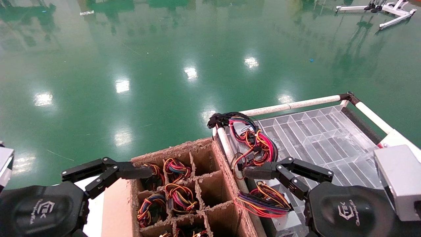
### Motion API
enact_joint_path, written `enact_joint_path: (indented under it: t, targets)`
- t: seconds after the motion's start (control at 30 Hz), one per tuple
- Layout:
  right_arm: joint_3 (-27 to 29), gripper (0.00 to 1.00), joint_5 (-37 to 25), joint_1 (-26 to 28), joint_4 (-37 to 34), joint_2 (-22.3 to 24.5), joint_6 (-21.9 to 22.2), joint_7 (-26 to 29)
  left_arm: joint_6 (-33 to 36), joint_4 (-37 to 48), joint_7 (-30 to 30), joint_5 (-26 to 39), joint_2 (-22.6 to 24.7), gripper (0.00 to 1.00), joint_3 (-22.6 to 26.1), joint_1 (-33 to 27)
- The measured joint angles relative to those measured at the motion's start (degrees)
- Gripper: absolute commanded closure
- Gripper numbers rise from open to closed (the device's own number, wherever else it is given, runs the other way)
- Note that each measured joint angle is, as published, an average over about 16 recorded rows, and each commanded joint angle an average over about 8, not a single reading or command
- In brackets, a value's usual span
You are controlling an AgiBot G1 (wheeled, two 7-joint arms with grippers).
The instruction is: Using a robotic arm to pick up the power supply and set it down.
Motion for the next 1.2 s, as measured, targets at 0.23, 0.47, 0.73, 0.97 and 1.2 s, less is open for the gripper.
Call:
enact_joint_path:
  t: [0.23, 0.47, 0.73, 0.97, 1.2]
  targets:
    - [-0.08, 0.00, -0.18, -0.05, -0.02, 0.00, 0.07, 0.00, 0.00, 0.00, 0.00, 0.00, 0.00, 1.00, 0.00, 0.00]
    - [-0.96, 0.00, -2.31, -0.33, 0.28, -0.13, 1.12, 0.24, 0.01, 0.02, 0.01, 0.00, 0.00, 1.00, 0.01, -0.01]
    - [-3.69, 0.00, -8.51, -0.50, 1.36, -1.50, 4.39, 1.25, 0.01, 0.04, 0.02, -0.01, 0.00, 1.00, 0.03, -0.02]
    - [-7.20, 0.00, -15.73, -0.01, 2.18, -4.74, 8.24, 2.39, 0.01, 0.04, 0.03, -0.02, 0.00, 1.00, 0.04, -0.03]
    - [-10.99, 0.31, -23.18, 1.21, 2.24, -8.87, 11.55, 3.57, 0.01, 0.04, 0.04, -0.03, -0.01, 1.00, 0.06, -0.03]
